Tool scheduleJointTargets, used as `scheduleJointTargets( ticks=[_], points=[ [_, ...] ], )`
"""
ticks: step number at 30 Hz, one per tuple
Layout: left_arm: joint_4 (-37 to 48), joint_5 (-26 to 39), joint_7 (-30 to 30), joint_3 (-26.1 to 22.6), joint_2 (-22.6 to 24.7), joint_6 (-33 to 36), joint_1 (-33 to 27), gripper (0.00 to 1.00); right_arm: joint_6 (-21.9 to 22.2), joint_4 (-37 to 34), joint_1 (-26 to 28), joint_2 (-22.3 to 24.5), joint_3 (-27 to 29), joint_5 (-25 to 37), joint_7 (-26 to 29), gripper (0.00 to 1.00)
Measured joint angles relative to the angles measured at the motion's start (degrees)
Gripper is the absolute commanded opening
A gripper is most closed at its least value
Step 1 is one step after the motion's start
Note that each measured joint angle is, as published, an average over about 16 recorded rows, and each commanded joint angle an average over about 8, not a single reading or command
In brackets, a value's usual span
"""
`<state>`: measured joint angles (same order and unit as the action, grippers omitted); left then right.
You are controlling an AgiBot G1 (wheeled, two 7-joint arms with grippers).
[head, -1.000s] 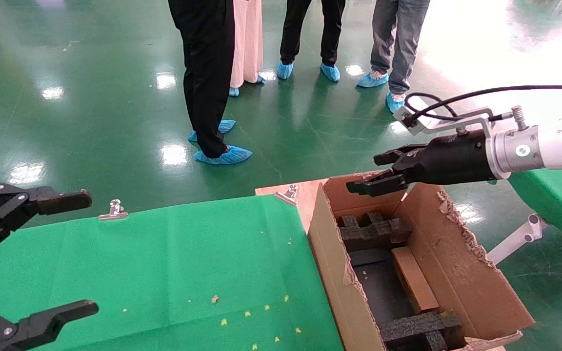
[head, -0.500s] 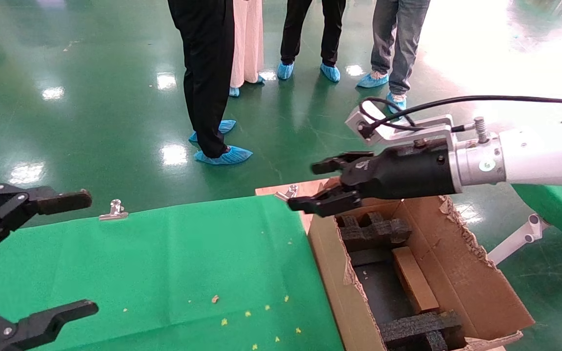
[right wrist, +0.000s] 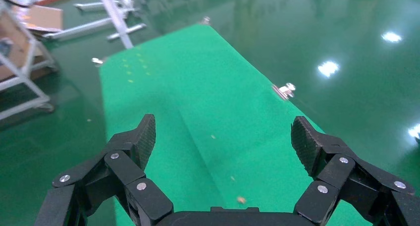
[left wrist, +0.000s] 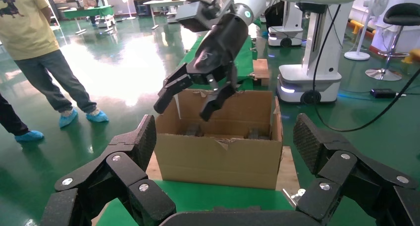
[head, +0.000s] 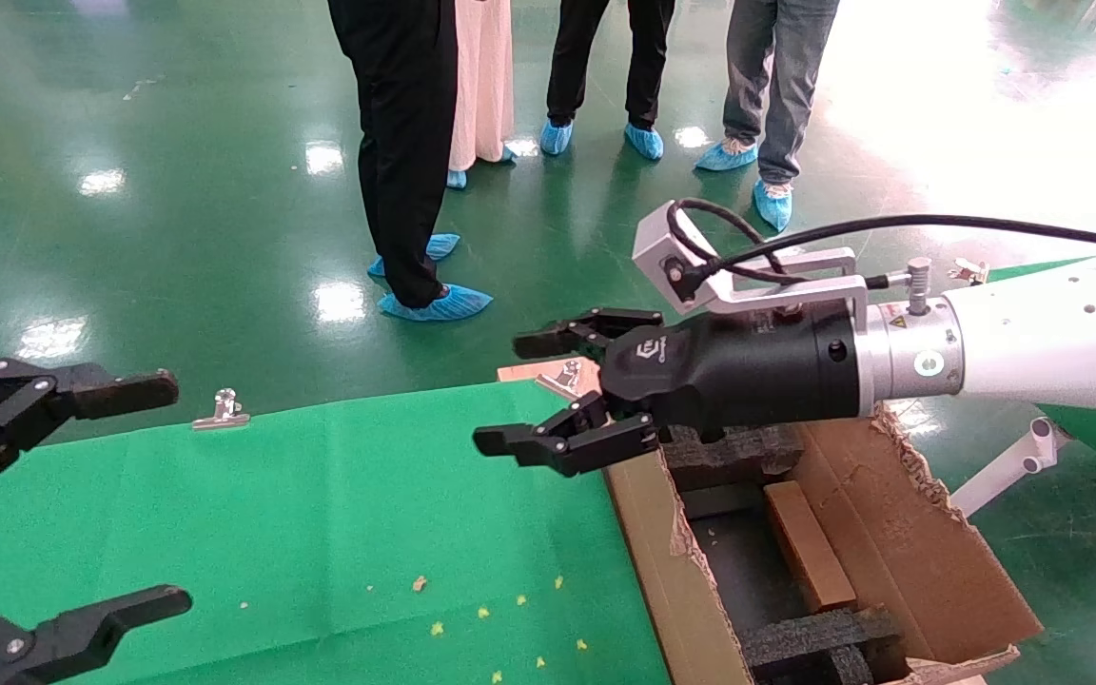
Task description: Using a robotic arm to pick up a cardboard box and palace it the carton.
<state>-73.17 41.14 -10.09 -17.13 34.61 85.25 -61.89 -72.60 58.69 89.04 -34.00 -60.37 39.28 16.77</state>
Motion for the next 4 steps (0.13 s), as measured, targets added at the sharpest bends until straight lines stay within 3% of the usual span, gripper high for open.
scheduleJointTargets(
  ticks=[4],
  points=[
    [0.0, 0.0, 0.0, 0.0, 0.0, 0.0, 0.0, 1.0, -1.0, 1.1, -2.0, -0.1, 3.3, 0.2, -0.4, 1.0]
  ],
)
